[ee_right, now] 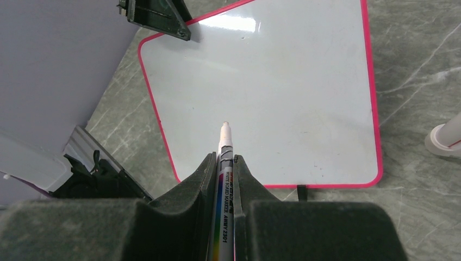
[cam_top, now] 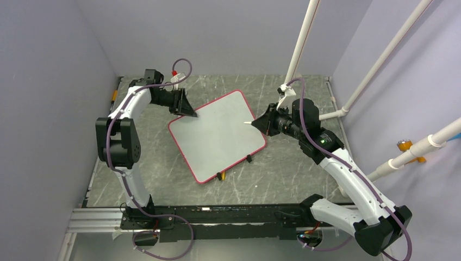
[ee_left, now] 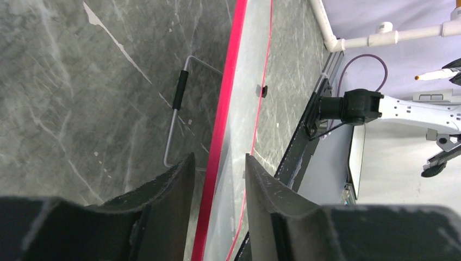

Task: Write a sentence on the whiteboard
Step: Hold the whiteboard on the whiteboard stand, then write a sentence on the whiteboard.

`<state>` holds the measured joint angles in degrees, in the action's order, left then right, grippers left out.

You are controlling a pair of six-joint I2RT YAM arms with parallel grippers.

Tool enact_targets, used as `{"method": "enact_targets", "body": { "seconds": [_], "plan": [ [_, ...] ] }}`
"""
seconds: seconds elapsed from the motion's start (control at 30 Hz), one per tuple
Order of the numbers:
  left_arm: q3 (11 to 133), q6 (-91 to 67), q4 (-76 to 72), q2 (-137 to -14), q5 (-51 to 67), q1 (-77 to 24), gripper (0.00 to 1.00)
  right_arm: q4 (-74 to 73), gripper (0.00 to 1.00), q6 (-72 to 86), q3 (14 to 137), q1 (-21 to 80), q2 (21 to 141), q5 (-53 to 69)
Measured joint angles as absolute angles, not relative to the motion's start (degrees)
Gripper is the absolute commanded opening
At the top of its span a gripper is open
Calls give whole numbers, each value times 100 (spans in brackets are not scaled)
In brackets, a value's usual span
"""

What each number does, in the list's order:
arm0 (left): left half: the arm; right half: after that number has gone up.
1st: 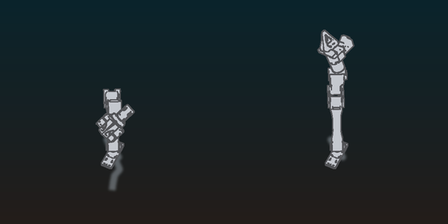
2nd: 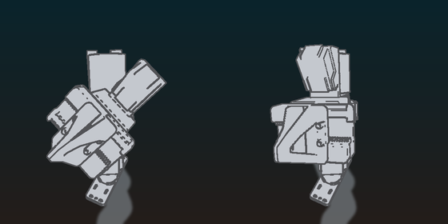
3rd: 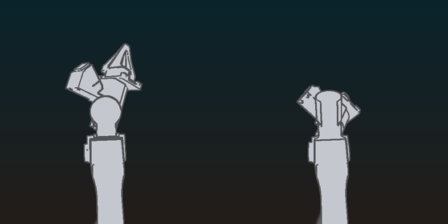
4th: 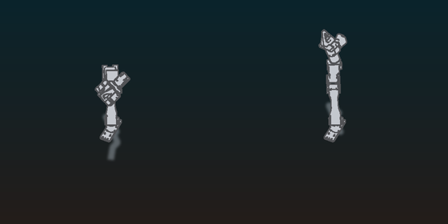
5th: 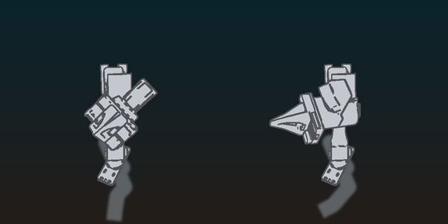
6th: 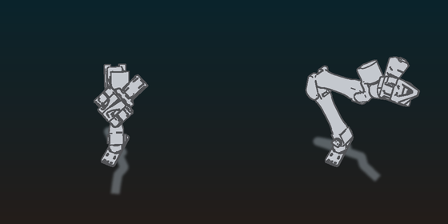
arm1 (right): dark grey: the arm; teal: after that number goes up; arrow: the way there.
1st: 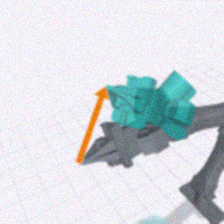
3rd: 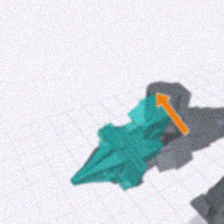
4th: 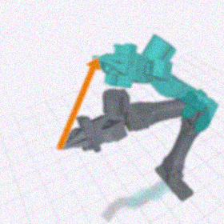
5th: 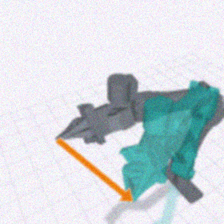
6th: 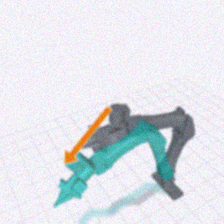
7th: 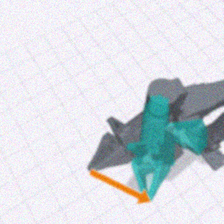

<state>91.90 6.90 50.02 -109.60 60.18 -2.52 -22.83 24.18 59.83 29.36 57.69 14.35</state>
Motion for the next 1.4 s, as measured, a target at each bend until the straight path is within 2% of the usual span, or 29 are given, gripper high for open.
{"method": "enact_targets", "body": {
  "seconds": [0.23,0.4,0.97,1.4],
  "plan": [
    [9183,810,5050,-10960,6005,-342,0,-2290,0,2368,5983,2936,5769,1551],
    [9100,722,5072,-10825,6134,-419,0,-2268,0,2327,5983,2936,5763,1686],
    [8429,613,4611,-9784,5358,-711,0,-1826,0,2088,5645,3308,5607,1992],
    [7679,633,3861,-8217,3861,-1658,0,-1422,0,1898,5404,3852,5561,1835]
  ]
}}
